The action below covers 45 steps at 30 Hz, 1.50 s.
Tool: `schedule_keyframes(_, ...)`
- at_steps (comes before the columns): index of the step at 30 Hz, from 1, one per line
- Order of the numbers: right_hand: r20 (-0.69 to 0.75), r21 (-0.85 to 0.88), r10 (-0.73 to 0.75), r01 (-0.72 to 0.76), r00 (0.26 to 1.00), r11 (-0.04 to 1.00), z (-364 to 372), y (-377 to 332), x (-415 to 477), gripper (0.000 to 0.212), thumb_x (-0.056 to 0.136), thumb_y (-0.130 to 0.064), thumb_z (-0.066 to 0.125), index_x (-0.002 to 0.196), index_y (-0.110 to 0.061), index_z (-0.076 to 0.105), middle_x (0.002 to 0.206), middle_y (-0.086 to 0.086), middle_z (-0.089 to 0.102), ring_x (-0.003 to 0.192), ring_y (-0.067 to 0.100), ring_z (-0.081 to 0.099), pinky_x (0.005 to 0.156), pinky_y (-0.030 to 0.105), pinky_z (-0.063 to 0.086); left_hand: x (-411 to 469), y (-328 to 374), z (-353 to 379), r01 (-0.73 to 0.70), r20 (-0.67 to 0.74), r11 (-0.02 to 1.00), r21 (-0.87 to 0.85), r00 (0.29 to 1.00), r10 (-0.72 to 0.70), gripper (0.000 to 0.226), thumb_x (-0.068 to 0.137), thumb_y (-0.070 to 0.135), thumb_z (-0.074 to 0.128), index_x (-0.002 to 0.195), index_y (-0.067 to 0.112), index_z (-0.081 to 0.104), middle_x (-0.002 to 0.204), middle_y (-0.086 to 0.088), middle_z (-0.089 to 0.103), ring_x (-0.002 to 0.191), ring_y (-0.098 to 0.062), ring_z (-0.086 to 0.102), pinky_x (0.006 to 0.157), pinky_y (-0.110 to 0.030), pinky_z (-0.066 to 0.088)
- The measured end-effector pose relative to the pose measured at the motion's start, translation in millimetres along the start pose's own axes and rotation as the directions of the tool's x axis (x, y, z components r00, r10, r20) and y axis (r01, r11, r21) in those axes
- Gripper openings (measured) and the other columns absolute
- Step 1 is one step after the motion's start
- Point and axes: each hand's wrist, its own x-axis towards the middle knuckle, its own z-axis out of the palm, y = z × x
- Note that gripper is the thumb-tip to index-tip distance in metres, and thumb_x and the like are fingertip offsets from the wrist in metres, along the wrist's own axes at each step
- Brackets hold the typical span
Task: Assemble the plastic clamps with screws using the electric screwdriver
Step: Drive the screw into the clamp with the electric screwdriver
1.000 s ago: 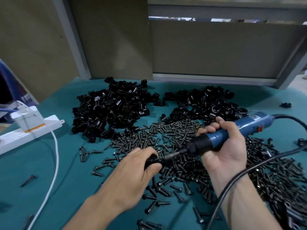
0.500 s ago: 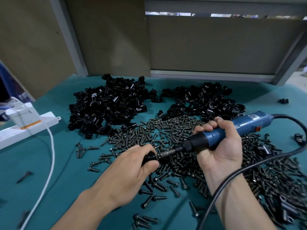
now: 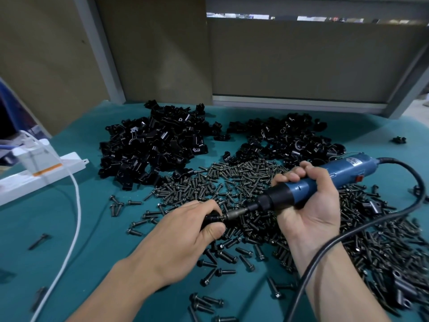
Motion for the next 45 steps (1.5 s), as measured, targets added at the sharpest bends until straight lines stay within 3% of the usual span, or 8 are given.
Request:
schedule_keyframes(18,0.019,-0.042,-0.064,0.065,0.998,0.997,8,2,-10,0.015,0.095,-0.001,0.053,0.087,-0.012,0.05,0.067,0.0,0.054,0.055,0.012,0.052,0.066,0.031,0.052,-7,12,0,0.096,-0.042,0.995,-0.03,0.994,-0.097,0.026,0.102,0.066,0.039,0.088,0.045,0.044,0.075,0.01,0.054,0.071,0.005,0.051,0.052,-0.02,0.034)
schedule_keyframes(22,0.047,-0.039,-0.054,0.055,0.997,0.998,8,2,-11,0.015,0.094,-0.001,0.054,0.086,-0.013,0.05,0.068,-0.001,0.054,0.056,0.012,0.052,0.066,0.03,0.053,-7,14,0,0.083,-0.034,0.993,-0.083,0.996,-0.086,0.026,0.101,0.067,0.039,0.088,0.046,0.044,0.078,0.028,0.058,0.057,-0.003,0.047,0.05,-0.02,0.036)
schedule_keyframes(24,0.072,-0.029,-0.044,0.046,0.996,0.998,9,1,-11,0.016,0.094,-0.001,0.053,0.084,-0.014,0.05,0.068,-0.001,0.053,0.056,0.012,0.051,0.065,0.029,0.052,-6,14,1,0.082,-0.027,0.991,-0.102,0.996,-0.085,0.026,0.099,0.07,0.038,0.089,0.047,0.045,0.073,0.028,0.056,0.05,-0.007,0.042,0.047,-0.022,0.035)
schedule_keyframes(30,0.144,-0.024,-0.038,0.042,0.989,0.999,8,1,-10,0.015,0.09,-0.002,0.056,0.083,-0.015,0.051,0.069,-0.001,0.053,0.058,0.012,0.052,0.068,0.03,0.054,-6,6,2,0.073,-0.045,0.987,-0.146,0.996,-0.08,0.037,0.094,0.081,0.033,0.092,0.048,0.049,0.06,0.016,0.051,0.047,-0.009,0.036,0.045,-0.026,0.03)
schedule_keyframes(35,0.139,-0.007,-0.005,0.006,0.99,1.0,6,0,-6,0.014,0.085,-0.003,0.058,0.085,-0.016,0.051,0.07,-0.002,0.052,0.06,0.012,0.053,0.07,0.028,0.053,-3,7,-3,0.068,-0.056,0.976,-0.206,0.995,-0.081,0.053,0.089,0.089,0.027,0.082,0.044,0.053,0.056,0.015,0.049,0.047,-0.007,0.036,0.047,-0.024,0.031)
schedule_keyframes(37,0.165,-0.002,0.011,-0.011,0.986,1.0,5,-1,-6,0.016,0.081,-0.004,0.059,0.09,-0.016,0.053,0.072,-0.002,0.052,0.061,0.013,0.052,0.072,0.029,0.053,-1,8,-4,0.112,-0.037,0.928,-0.356,0.99,-0.133,0.047,0.09,0.075,0.036,0.082,0.038,0.063,0.058,0.014,0.059,0.047,-0.004,0.044,0.047,-0.019,0.033)
schedule_keyframes(40,0.228,-0.043,0.03,-0.021,0.973,0.999,4,0,-6,0.017,0.085,-0.003,0.058,0.095,-0.017,0.055,0.074,-0.002,0.053,0.063,0.013,0.053,0.073,0.029,0.053,3,10,-9,0.271,0.068,0.727,-0.631,0.953,-0.296,0.056,0.077,0.064,0.043,0.084,0.017,0.072,0.056,-0.003,0.063,0.043,-0.013,0.043,0.041,-0.02,0.033)
schedule_keyframes(45,0.251,-0.056,0.056,-0.043,0.966,0.997,3,1,-6,0.02,0.084,-0.003,0.059,0.097,-0.018,0.056,0.074,-0.002,0.052,0.063,0.013,0.053,0.075,0.029,0.052,-1,10,-12,0.292,0.035,0.734,-0.613,0.938,-0.344,0.095,0.072,0.081,0.045,0.093,-0.01,0.06,0.052,-0.004,0.057,0.045,-0.017,0.044,0.042,-0.017,0.034)
